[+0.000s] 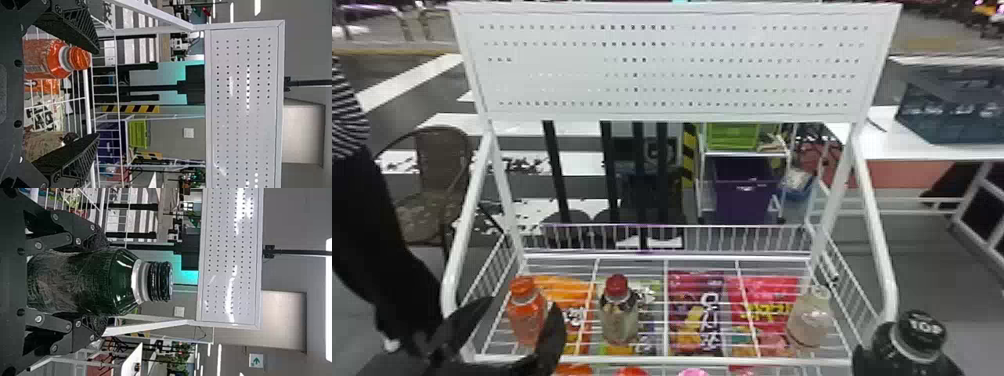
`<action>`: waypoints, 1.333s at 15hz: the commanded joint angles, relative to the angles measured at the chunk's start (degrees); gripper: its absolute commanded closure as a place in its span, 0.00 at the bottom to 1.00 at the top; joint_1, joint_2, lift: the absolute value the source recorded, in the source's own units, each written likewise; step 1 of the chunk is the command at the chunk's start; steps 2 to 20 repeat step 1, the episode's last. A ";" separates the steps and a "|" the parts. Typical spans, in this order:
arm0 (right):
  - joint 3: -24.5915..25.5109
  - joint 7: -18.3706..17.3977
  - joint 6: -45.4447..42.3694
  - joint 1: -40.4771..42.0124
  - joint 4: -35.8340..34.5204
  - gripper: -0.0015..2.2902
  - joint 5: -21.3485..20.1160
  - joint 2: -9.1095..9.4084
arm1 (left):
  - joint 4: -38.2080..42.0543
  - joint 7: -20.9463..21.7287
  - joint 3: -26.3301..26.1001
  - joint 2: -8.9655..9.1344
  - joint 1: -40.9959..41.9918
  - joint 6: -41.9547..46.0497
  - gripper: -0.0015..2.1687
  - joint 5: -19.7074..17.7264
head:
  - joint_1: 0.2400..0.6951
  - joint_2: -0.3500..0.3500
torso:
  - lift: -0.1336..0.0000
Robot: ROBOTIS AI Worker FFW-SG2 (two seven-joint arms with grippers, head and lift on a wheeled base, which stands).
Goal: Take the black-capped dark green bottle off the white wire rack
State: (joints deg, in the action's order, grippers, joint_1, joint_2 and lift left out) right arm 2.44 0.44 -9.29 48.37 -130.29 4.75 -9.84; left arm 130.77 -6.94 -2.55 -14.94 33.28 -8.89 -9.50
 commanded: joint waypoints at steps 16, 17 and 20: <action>0.11 0.09 -0.07 0.06 0.04 0.66 0.00 0.00 | 0.10 0.00 0.00 0.00 0.11 -0.03 0.07 0.00 | 0.57 0.50 | 1.00; 0.11 0.09 -0.07 0.06 0.04 0.66 0.00 0.00 | 0.10 0.00 0.00 0.00 0.11 -0.03 0.07 0.00 | 0.57 0.50 | 1.00; 0.11 0.09 -0.07 0.06 0.04 0.66 0.00 0.00 | 0.10 0.00 0.00 0.00 0.11 -0.03 0.07 0.00 | 0.57 0.50 | 1.00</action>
